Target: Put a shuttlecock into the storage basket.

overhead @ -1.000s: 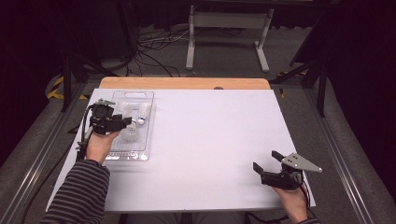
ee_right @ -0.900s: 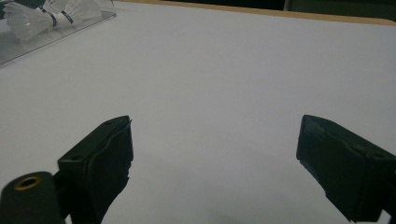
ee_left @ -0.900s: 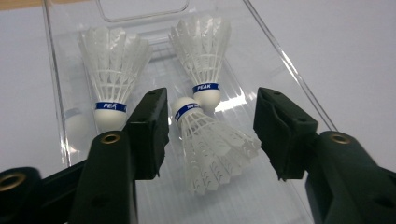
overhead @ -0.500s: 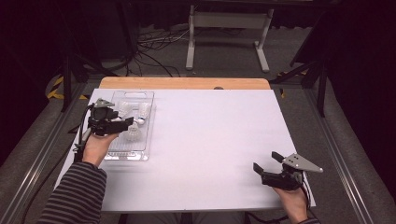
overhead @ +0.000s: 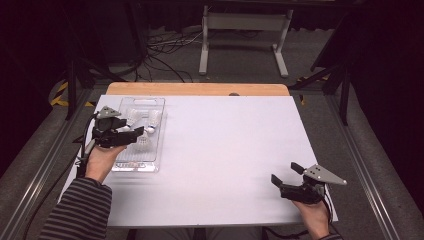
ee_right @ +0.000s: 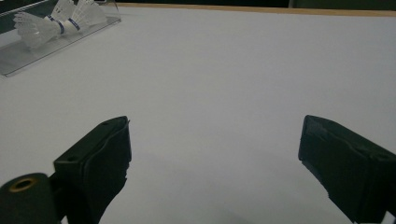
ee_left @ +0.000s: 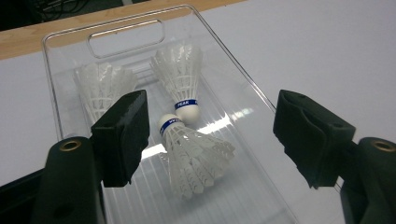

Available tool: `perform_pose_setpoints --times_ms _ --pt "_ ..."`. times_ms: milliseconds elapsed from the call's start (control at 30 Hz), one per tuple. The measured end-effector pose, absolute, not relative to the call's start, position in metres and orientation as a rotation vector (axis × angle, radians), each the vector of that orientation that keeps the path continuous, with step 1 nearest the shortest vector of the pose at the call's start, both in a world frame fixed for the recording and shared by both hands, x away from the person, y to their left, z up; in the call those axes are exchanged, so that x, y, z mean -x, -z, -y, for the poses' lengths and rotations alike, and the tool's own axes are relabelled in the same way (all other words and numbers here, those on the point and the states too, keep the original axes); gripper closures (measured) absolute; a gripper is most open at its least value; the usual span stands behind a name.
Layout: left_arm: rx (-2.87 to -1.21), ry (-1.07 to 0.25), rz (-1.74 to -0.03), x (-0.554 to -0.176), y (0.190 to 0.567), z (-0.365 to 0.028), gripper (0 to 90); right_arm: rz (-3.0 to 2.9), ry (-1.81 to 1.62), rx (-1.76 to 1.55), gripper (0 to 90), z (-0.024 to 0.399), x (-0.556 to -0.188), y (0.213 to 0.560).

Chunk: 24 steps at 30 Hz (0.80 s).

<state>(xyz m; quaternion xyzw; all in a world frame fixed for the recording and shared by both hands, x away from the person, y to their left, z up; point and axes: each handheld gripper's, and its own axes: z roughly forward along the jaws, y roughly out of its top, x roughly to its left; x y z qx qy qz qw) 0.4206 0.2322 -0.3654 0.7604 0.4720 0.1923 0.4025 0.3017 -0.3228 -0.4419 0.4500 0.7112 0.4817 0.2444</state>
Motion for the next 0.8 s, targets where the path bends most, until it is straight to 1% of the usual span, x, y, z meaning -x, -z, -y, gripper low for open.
perform_pose_setpoints --times_ms 800 --pt "-1.923 -0.477 -1.147 -0.4 0.36 -0.233 24.5 -1.942 -1.323 -1.233 9.4 0.323 -0.303 0.443"
